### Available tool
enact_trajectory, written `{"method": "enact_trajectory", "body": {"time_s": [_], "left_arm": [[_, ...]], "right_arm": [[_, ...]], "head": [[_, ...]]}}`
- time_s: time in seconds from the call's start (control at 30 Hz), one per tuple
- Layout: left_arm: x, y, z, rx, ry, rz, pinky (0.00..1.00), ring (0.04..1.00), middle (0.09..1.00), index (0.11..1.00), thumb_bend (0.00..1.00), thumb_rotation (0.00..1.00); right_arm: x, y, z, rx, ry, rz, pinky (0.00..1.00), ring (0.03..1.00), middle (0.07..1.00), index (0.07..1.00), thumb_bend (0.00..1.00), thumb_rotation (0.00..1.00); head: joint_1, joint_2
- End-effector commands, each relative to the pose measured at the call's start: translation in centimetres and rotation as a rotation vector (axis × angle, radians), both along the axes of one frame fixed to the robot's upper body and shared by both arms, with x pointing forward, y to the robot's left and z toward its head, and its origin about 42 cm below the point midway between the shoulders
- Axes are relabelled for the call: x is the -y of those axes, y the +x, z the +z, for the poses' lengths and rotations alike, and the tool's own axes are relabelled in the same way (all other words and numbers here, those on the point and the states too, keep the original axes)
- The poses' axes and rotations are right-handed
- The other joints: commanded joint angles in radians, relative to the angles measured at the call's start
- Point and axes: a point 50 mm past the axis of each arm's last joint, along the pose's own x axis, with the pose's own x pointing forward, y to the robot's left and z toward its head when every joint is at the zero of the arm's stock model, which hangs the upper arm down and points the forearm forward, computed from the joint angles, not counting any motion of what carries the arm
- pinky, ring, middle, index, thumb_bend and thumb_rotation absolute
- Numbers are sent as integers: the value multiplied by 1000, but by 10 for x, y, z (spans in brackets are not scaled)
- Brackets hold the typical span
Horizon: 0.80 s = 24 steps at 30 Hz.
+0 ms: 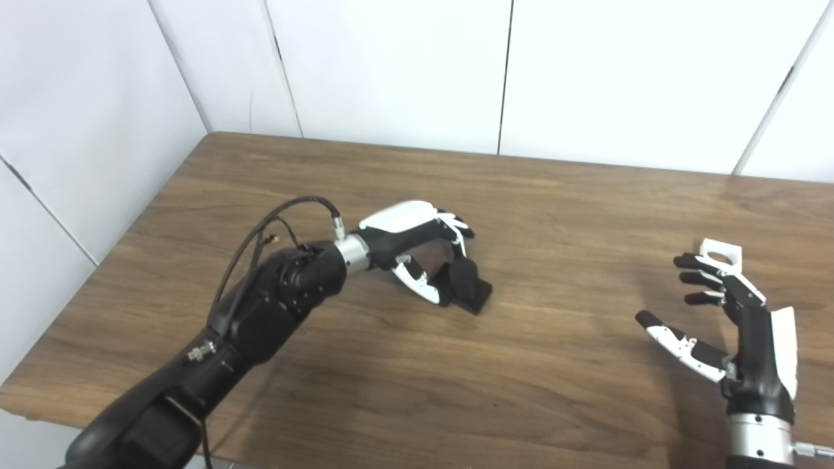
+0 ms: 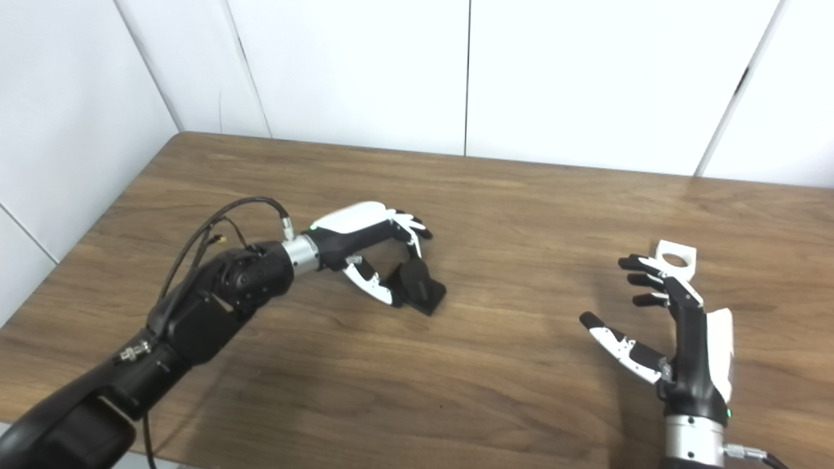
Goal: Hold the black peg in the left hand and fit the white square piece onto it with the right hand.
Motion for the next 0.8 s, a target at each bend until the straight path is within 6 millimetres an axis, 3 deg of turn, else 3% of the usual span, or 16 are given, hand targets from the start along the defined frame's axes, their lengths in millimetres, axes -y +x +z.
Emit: {"method": "enact_trajectory", "body": {"time_s": [0.0, 0.47, 0.63, 0.77], "left_arm": [[14, -13, -15, -26, 23, -63, 980, 957, 889, 486, 521, 77], [40, -46, -31, -35, -55, -81, 940, 959, 895, 487, 521, 78], [41, -52, -31, -36, -48, -85, 934, 958, 893, 487, 521, 76], [33, -52, -30, -44, -31, -83, 948, 957, 893, 488, 521, 77]], "right_arm": [[-1, 2, 10, 54, -14, -1, 558, 688, 760, 676, 575, 106], [-11, 1, 15, 76, -9, 3, 548, 676, 754, 668, 570, 74], [-16, 0, 19, 76, -20, 3, 576, 678, 750, 668, 569, 82], [-18, 0, 24, 87, -17, -17, 557, 673, 756, 672, 566, 96]], "head": [[-1, 1], [-67, 27], [-153, 44], [-296, 47]]}}
